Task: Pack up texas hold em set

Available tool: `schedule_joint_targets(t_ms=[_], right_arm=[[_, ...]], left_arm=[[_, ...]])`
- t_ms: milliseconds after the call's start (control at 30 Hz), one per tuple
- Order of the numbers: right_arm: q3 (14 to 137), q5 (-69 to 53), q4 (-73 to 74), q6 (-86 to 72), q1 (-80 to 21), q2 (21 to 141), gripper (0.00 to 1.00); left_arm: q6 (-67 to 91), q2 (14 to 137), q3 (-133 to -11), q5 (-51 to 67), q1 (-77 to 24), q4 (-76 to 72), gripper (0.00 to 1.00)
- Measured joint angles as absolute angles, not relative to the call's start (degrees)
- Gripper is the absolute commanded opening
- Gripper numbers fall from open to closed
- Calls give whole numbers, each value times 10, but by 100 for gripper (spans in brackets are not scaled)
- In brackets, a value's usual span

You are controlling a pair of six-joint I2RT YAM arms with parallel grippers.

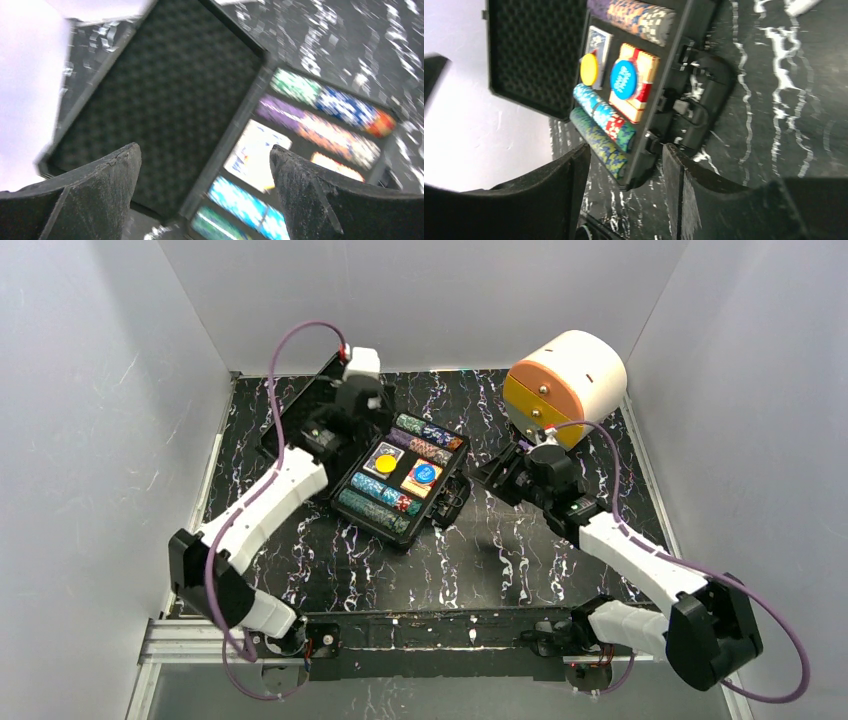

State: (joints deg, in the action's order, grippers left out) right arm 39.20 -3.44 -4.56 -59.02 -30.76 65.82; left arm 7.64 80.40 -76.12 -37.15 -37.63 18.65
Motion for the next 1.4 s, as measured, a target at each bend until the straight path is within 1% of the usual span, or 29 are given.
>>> schedule_joint_targets(t_ms=[167, 300, 467, 667, 767, 800, 833, 867, 900, 967, 1000, 1033, 1200, 1400], right_arm=[[384, 3, 30, -570, -299, 622, 65], [384, 15, 64, -563, -296, 619, 59], [373, 26, 90, -567, -296, 615, 50], [350, 26, 95, -573, -296, 603, 43], [349, 27, 97, -575, -296, 600, 41], [349, 26, 97, -576, -296, 598, 41], [349, 26, 97, -577, -296, 594, 41], [348, 26, 97, -577, -296, 591, 41], [347, 26, 97, -577, -296, 589, 40], [347, 27, 98, -578, -296, 585, 40], [347, 27, 98, -578, -296, 583, 40], [347, 27, 98, -579, -296, 583, 40], [339, 27, 97, -580, -296, 580, 40], [338, 32, 98, -581, -296, 579, 40]], left_arm=[[36, 877, -859, -368, -252, 200, 98], [23, 911, -879, -333, -168, 217, 98], [16, 941, -879, -300, -97, 231, 88], [8, 982, -891, -297, -69, 232, 73], [0, 1009, -900, -294, -65, 232, 62], [-2, 1016, -900, -294, -64, 233, 56], [-4, 1023, -900, -293, -64, 232, 49], [-5, 1030, -901, -293, -64, 233, 38], [-7, 1036, -901, -294, -64, 234, 22], [-23, 1046, -907, -313, -64, 238, 9], [-32, 1046, -910, -304, -59, 244, 3], [-47, 1046, -912, -296, -57, 249, 0], [-101, 1039, -916, -303, -74, 260, 0], [-116, 1006, -916, -385, -143, 279, 0]])
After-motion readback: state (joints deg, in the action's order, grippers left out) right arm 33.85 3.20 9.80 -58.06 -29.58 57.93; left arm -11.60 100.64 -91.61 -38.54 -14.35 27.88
